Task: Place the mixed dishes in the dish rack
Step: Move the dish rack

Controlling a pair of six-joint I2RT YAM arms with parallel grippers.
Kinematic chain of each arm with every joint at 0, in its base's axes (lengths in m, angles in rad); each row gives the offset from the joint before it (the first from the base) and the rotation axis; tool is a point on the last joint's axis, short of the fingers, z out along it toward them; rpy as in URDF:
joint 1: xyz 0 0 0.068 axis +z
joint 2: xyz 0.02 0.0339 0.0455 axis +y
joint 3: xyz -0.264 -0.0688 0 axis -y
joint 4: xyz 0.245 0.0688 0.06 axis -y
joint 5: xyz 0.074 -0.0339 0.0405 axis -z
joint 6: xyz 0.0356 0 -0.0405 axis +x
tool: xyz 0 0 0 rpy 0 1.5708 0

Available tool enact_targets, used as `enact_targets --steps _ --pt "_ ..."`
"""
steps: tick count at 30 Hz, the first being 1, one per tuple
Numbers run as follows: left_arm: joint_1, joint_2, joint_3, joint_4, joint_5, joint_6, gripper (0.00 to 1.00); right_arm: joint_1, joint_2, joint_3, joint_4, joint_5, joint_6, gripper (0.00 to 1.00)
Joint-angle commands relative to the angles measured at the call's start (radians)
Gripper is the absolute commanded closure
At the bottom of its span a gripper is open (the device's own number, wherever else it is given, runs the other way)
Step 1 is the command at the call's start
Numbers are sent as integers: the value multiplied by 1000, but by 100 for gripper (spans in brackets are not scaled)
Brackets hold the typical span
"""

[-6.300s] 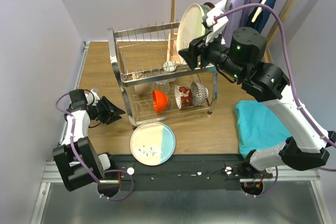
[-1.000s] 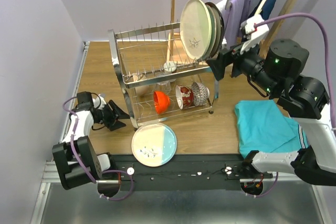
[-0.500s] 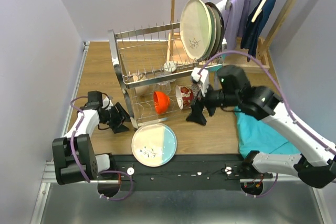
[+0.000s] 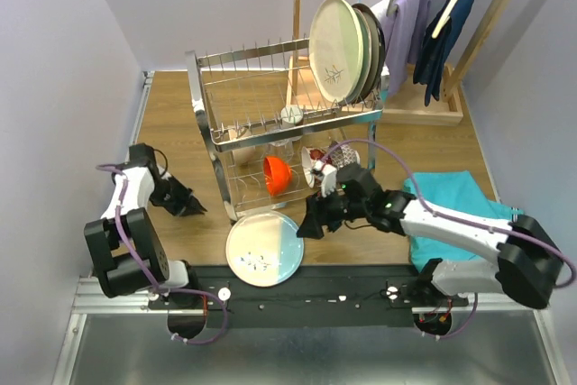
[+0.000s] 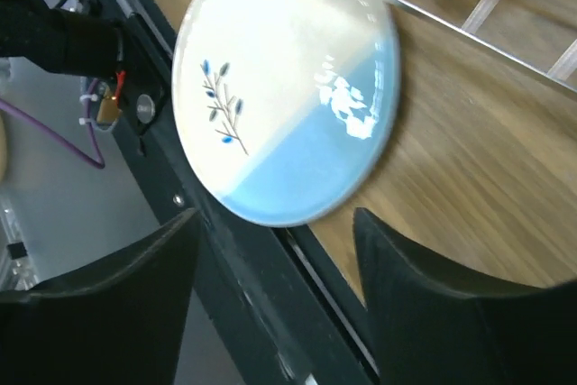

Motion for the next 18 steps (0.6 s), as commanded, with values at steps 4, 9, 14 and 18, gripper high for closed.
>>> enact_targets --steps 4,9,14,18 --pt "100 -55 133 -86 65 162 100 201 270 117 456 67 -143 100" --pt "175 -87 107 -172 133 251 100 244 523 350 482 104 -172 99" --pt "220 -143 75 -194 168 272 100 249 587 402 488 87 -218 99" --pt "220 -190 10 -201 211 232 96 248 604 434 404 106 -314 100"
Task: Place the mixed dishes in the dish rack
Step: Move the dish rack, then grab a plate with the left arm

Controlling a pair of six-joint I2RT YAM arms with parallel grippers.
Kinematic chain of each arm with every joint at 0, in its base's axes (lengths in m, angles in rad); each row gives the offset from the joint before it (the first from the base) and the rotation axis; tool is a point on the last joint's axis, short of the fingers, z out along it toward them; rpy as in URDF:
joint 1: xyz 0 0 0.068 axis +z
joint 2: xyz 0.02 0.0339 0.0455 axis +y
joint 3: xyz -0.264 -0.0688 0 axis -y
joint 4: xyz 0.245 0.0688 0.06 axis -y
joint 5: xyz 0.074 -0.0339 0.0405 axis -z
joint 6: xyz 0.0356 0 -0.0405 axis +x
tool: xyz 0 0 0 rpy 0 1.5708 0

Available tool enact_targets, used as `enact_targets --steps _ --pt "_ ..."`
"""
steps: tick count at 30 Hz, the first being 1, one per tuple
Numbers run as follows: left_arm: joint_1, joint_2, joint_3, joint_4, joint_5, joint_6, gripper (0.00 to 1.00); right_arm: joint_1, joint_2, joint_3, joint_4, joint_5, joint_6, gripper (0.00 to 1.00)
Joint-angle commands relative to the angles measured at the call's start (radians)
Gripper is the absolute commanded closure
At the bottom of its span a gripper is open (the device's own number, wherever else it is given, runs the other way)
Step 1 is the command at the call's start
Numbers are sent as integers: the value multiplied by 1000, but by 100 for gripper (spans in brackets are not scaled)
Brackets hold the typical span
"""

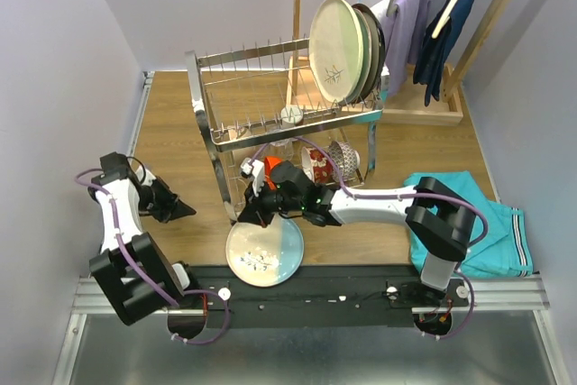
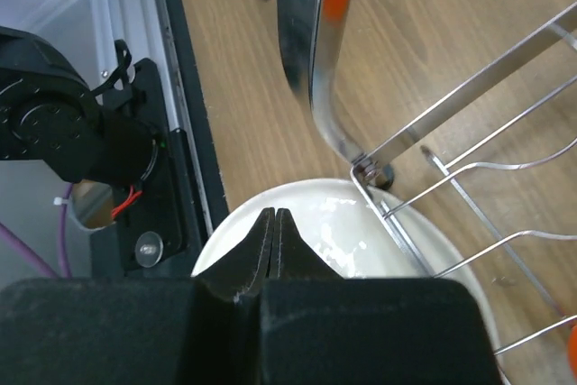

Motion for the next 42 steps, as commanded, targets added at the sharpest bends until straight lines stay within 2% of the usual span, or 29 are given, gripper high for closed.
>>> enact_targets --steps 1,4,12,18,21,22,25,26,27,29,30,33,36,42 --pt "5 -53 -93 -43 109 -1 94 4 39 72 -90 71 -137 99" --pt "5 -55 -118 -37 108 -4 94 -16 108 131 -175 100 -194 100" --pt "3 1 -130 -3 134 -12 95 -30 265 246 -194 138 -263 99" --pt "3 24 -158 44 122 -33 95 -51 351 346 -140 315 -297 99" --pt "-18 18 -193 50 126 -41 84 -63 385 390 -129 384 -315 100" --pt "-33 13 -199 52 123 -42 74 -68 391 399 -129 393 -317 100" --pt "-105 -9 -230 80 119 -39 55 -73 392 405 -128 388 -317 100" --pt "-124 -16 -250 92 117 -42 52 -73 386 402 -131 369 -309 99" --pt "-147 -25 -261 121 113 -52 50 -71 356 390 -142 350 -300 85" --pt "-208 -24 -300 168 123 -79 46 -73 304 364 -200 263 -242 64" --pt "-230 -15 -308 205 122 -116 45 -73 237 296 -205 222 -219 50" --pt "-282 11 -328 242 70 -191 42 -73 114 162 -205 68 -111 38" --pt "-311 13 -333 258 -2 -234 42 -71 -21 33 -258 0 27 35" --pt "-377 7 -366 345 -94 -349 42 -73 -253 -205 -278 14 329 34"
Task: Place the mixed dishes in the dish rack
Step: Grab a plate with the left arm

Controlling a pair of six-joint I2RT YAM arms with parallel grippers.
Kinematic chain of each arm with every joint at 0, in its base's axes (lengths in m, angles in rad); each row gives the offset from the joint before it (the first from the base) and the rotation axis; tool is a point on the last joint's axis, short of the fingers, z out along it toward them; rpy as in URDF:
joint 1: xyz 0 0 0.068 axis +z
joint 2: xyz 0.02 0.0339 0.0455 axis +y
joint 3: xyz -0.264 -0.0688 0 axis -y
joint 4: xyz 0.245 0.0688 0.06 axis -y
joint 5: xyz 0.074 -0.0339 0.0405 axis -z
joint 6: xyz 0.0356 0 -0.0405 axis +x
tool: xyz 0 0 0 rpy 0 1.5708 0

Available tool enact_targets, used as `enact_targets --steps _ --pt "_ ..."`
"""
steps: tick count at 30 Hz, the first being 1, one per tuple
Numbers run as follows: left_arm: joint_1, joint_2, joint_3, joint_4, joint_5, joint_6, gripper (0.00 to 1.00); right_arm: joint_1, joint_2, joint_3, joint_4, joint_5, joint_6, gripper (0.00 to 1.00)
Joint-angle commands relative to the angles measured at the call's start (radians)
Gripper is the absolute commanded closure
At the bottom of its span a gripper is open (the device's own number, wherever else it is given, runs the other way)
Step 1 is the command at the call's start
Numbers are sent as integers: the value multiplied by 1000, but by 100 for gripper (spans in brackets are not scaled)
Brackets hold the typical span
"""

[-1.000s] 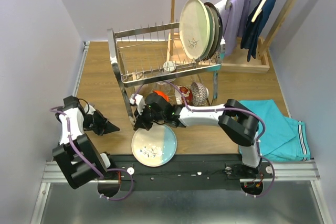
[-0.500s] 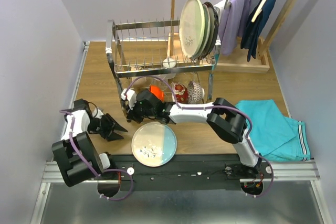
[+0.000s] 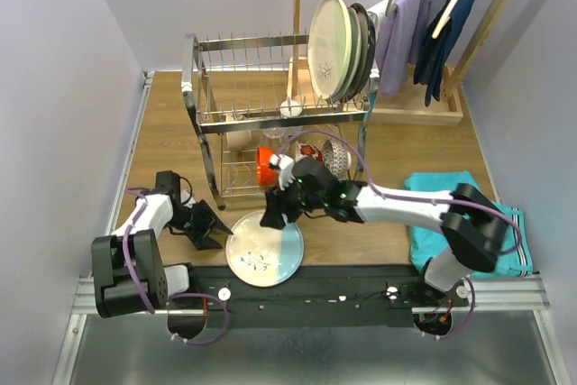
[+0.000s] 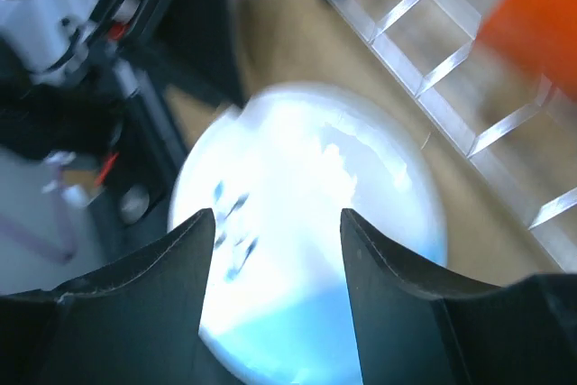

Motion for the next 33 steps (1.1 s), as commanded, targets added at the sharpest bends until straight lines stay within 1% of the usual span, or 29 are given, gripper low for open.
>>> enact_targets --steps 1,4,6,7,9,10,11,13,14,16,17,19,20,22,24,27,29,31,33 --pt "-59 -7 -38 105 -106 -128 42 15 -153 -184 -43 -34 344 34" --pt "-96 -19 -47 116 -143 -162 43 15 -205 -276 -52 12 488 34" --pt "-113 -11 -55 124 -151 -183 45 13 -228 -356 -25 23 533 34" --pt "-117 -10 -59 132 -148 -189 47 6 -230 -379 10 22 575 34" --pt "-122 1 -64 141 -148 -196 49 -10 -220 -427 21 11 618 33" --pt "-123 3 -64 144 -148 -194 51 -33 -208 -451 52 6 677 32" --pt "-125 4 -67 144 -143 -196 56 -48 -199 -476 76 -18 710 32" --pt "-127 3 -70 150 -142 -202 60 -79 -179 -537 127 -27 775 32" --pt "-127 6 -73 152 -139 -203 68 -85 -174 -562 167 -41 794 32" --pt "-128 13 -78 159 -134 -209 76 -97 -159 -614 243 -60 840 31" --pt "-128 19 -82 161 -133 -211 84 -99 -148 -622 251 -63 848 30" --pt "-128 41 -84 155 -137 -214 93 -100 -138 -623 276 -70 854 30" --pt "-128 49 -84 150 -139 -212 100 -100 -124 -623 290 -84 854 30" --pt "-145 67 -88 150 -136 -219 100 -100 -105 -623 363 -95 854 30" --pt "-156 73 -87 141 -136 -211 100 -100 -76 -608 374 -80 853 30" --pt "-173 64 -75 110 -123 -190 100 -122 -58 -602 351 -34 856 29" --pt "-177 62 -61 84 -117 -182 100 -166 -55 -608 308 -6 874 29" --pt "-176 64 -50 49 -114 -160 100 -207 -58 -608 247 3 863 29" --pt "-177 65 -30 8 -111 -143 100 -227 -62 -608 231 -1 851 29"
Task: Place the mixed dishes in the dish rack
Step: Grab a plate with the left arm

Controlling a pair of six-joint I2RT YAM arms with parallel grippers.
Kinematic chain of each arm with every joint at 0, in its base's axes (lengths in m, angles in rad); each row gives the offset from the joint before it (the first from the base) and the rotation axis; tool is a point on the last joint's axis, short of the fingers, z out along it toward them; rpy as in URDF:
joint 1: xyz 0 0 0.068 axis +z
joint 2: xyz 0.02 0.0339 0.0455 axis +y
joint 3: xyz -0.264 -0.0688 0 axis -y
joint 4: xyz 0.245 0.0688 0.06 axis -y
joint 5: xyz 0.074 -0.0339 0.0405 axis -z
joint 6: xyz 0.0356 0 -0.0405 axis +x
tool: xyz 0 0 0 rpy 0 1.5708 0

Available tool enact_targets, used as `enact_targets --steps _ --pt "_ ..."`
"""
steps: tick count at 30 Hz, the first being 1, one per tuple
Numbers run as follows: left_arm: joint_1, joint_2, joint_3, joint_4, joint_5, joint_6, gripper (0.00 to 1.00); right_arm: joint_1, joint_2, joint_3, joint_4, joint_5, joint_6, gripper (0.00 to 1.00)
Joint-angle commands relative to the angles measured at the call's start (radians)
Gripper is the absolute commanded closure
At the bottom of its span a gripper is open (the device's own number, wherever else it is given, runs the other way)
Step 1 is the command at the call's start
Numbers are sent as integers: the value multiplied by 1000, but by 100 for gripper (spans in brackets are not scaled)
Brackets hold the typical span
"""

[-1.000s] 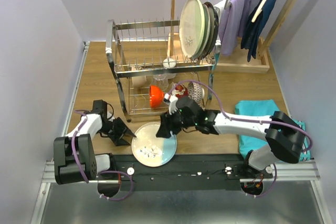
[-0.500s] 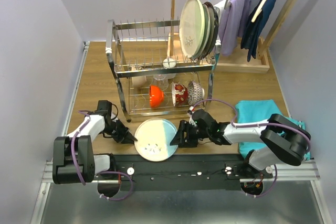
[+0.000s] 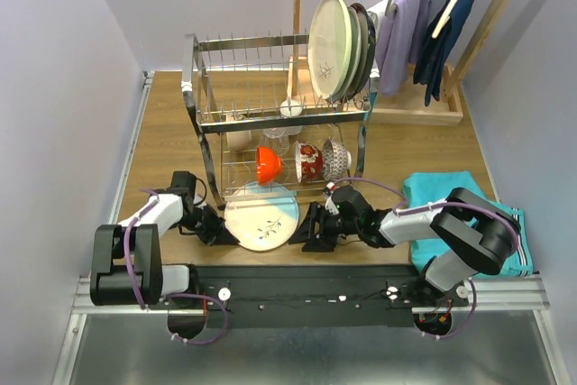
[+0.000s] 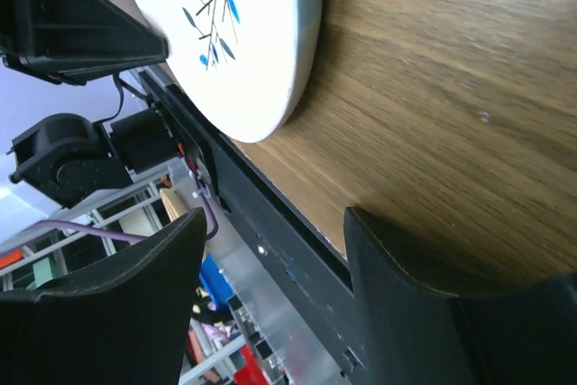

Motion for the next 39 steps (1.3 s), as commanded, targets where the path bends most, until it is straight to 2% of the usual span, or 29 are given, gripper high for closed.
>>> enact_targets --steps 1,7,9,12,14,15,16,17,18,20,23,28,33,39 --pt "-12 22 18 -135 -119 81 100 -102 32 -13 -189 128 -18 29" --pt "-43 -4 76 -272 -156 132 100 -150 15 25 -215 172 -41 29" --pt "-43 -12 121 -322 -168 190 100 -162 21 44 -226 198 -49 29" --pt "-43 26 165 -376 -102 285 100 -165 39 77 -236 258 -63 29" --pt "-39 31 209 -411 -107 288 100 -165 47 84 -213 279 -72 29" --pt "-31 13 230 -415 -133 293 89 -165 51 90 -203 289 -75 29" --pt "-25 -29 249 -413 -166 298 72 -165 54 93 -189 290 -80 29" --pt "-25 -41 266 -416 -202 301 43 -165 56 98 -186 289 -96 29" --pt "-23 -46 283 -422 -208 304 37 -164 56 102 -184 290 -101 29" --pt "-23 -55 290 -428 -232 308 31 -167 62 117 -204 302 -109 29" --pt "40 -52 282 -415 -251 314 30 -167 76 136 -216 318 -109 29" --pt "165 4 259 -248 -257 308 31 -168 105 168 -184 361 -118 29" --pt "175 95 253 -71 -230 279 35 -182 136 203 -184 430 -129 29" --pt "158 155 176 35 -196 229 37 -185 151 197 -160 468 -91 29"
